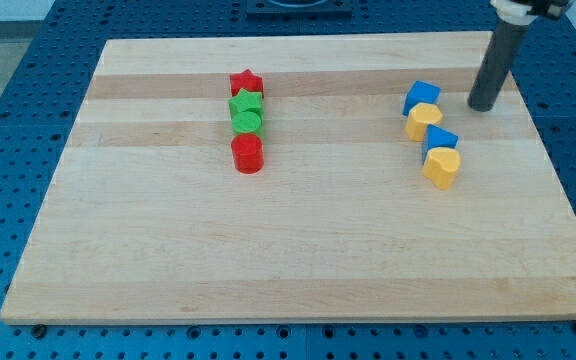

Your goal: Slightly push the blue cube towards the left side of the board

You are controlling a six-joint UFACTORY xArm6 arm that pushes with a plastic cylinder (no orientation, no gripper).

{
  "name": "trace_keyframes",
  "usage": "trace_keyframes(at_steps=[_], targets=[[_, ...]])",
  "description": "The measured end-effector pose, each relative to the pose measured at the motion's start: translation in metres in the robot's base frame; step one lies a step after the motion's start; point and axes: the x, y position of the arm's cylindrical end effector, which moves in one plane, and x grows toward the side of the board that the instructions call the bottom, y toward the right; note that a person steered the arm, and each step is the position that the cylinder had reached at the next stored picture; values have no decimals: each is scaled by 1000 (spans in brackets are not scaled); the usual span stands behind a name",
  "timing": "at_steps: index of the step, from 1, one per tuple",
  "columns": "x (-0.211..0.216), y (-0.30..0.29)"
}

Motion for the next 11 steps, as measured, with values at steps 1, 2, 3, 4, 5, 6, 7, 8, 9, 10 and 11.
trace_keyframes(at_steps=[1, 2, 3, 4, 5, 6, 7, 8, 9, 10, 11], targets=[[0, -15], [0, -39], [0, -55], [0, -60], [0, -60], [0, -55], [-26, -35], [-77, -45], [-103, -123], [-106, -217], [-93, -283]])
